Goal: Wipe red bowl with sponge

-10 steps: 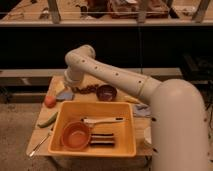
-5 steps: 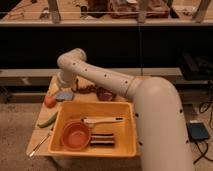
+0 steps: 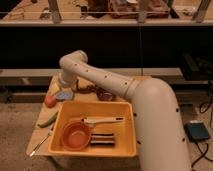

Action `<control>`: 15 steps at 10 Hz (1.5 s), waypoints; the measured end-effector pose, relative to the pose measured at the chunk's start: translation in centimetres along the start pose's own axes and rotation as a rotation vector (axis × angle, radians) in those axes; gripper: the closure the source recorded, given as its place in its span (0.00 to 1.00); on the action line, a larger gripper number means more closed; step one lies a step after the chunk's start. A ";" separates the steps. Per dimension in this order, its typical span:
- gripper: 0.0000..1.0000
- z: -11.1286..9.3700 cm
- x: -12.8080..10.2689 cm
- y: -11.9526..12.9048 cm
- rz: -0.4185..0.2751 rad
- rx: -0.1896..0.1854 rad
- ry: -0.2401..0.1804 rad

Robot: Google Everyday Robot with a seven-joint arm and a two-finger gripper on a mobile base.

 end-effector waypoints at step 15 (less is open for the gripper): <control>0.20 10.6 1.1 3.6 -0.155 -0.096 -0.051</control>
